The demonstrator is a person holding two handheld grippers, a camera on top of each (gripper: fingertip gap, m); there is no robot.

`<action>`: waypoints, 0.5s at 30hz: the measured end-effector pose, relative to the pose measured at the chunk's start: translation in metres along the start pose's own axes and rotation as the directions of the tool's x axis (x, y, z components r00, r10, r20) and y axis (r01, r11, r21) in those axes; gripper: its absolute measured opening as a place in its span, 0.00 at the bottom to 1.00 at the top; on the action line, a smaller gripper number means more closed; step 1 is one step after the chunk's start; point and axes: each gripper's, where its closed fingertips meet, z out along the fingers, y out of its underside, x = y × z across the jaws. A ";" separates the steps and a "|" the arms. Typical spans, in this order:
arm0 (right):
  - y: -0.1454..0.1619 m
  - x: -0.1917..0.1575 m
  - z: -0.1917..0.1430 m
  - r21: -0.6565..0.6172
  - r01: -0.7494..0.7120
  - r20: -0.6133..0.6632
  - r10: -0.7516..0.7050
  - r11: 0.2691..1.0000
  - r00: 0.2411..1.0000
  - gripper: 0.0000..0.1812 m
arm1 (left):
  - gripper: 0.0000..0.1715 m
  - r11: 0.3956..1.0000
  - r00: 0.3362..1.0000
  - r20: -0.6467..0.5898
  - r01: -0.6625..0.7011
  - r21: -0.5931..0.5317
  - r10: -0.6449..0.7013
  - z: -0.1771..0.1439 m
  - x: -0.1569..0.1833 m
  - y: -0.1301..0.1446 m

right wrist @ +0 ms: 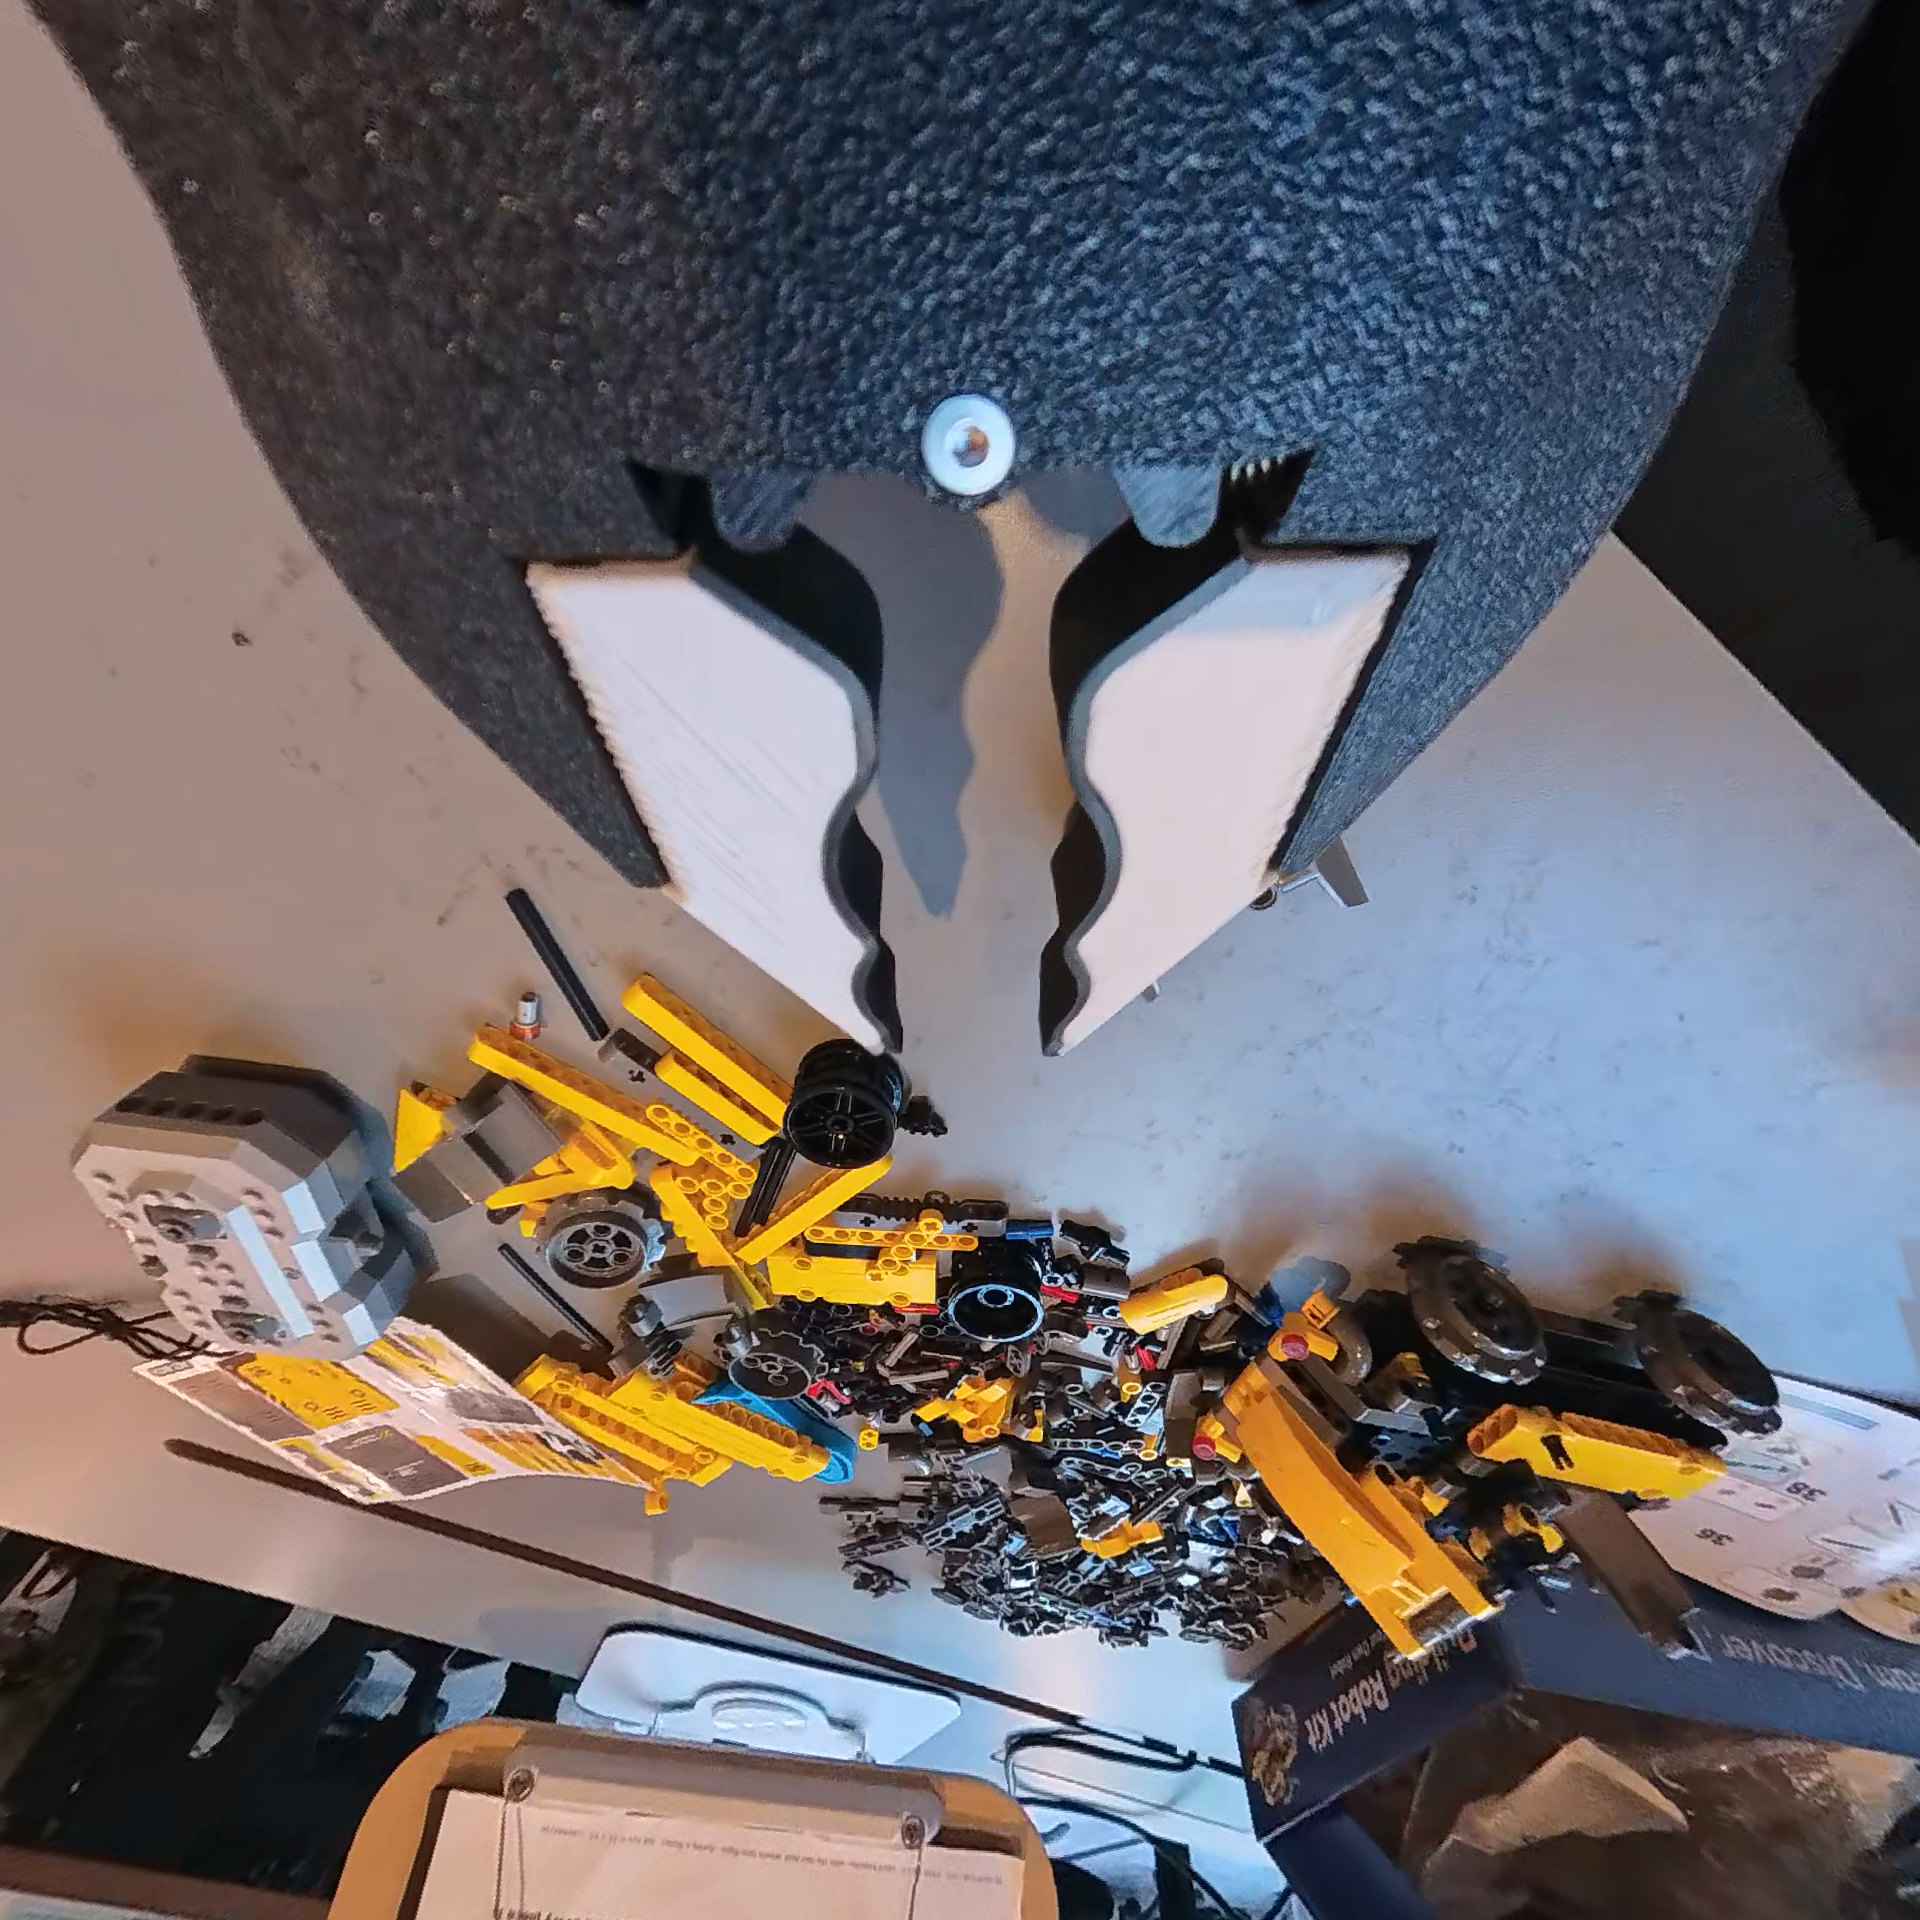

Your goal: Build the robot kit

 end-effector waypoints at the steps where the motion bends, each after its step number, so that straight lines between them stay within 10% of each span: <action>1: -0.001 0.000 -0.001 0.006 0.004 -0.009 -0.004 1.000 1.000 0.15 | 0.00 1.000 1.000 0.013 -0.007 0.008 0.007 -0.001 0.001 -0.001; 9: -0.063 0.020 -0.019 0.264 0.325 -0.274 -0.252 0.908 0.928 0.11 | 0.02 0.998 0.996 0.080 0.030 0.058 -0.035 0.005 0.011 -0.016; 15: -0.069 -0.012 0.024 0.085 0.449 0.034 -0.453 0.890 0.891 0.05 | 0.14 0.992 0.991 0.011 0.130 -0.003 -0.130 0.027 0.028 -0.021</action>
